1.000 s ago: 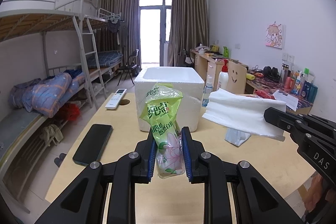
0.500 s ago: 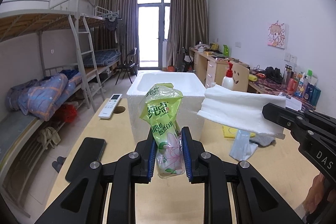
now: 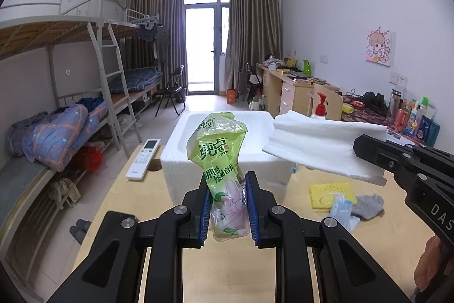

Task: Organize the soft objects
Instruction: 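Carry the snack bag and tissues with both tools over the white foam box, then open the left tool to drop the snack bag into the foam box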

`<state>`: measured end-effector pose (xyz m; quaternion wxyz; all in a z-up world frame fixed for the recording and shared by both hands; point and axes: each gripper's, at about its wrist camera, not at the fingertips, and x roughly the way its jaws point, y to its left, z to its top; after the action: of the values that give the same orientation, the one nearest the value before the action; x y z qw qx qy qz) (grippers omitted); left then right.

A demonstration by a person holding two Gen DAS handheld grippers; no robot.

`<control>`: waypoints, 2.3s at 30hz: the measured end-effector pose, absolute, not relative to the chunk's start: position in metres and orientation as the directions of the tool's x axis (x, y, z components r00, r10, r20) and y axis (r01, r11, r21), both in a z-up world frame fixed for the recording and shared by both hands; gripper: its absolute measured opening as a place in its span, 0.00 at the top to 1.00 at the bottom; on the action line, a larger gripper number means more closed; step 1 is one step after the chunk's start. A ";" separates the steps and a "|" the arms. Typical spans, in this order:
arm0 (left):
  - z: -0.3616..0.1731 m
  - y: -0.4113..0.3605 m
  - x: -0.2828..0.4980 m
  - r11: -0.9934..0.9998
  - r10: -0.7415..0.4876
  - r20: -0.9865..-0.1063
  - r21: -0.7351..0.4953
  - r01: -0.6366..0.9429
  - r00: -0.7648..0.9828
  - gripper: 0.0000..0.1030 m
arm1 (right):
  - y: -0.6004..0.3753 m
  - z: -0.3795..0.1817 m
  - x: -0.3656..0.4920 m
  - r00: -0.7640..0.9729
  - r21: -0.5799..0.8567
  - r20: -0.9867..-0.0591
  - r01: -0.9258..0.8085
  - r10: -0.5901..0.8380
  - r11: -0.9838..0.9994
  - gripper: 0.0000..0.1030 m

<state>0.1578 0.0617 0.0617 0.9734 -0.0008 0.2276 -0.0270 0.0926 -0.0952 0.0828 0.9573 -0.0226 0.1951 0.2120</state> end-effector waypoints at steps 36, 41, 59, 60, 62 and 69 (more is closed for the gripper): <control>0.064 0.074 0.261 0.998 -0.058 -0.487 -0.008 0.062 0.872 0.77 | -0.068 0.092 0.161 0.827 0.035 -0.406 -0.411 0.389 0.911 0.96; 0.063 0.074 0.270 0.998 -0.064 -0.492 -0.007 0.069 0.868 0.77 | -0.065 0.092 0.165 0.828 0.038 -0.410 -0.404 0.383 0.914 0.96; 0.053 0.062 0.302 0.994 -0.102 -0.518 -0.011 0.113 0.849 0.77 | -0.084 0.093 0.173 0.852 0.041 -0.409 -0.343 0.328 0.939 0.96; 0.051 0.066 0.302 0.994 -0.102 -0.520 -0.012 0.112 0.848 0.77 | -0.084 0.093 0.173 0.852 0.041 -0.409 -0.341 0.328 0.939 0.96; 0.049 0.068 0.303 0.993 -0.105 -0.514 -0.012 0.115 0.851 0.77 | -0.086 0.092 0.173 0.853 0.042 -0.408 -0.339 0.326 0.940 0.96; 0.049 0.068 0.299 0.997 -0.056 -0.483 0.020 0.074 0.874 0.52 | -0.089 0.091 0.175 0.858 0.043 -0.406 -0.326 0.315 0.944 0.96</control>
<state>0.2990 0.0678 0.0492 0.9678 0.0190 0.2489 -0.0336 0.1746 -0.0893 0.0910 0.9637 -0.0134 0.2084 0.1665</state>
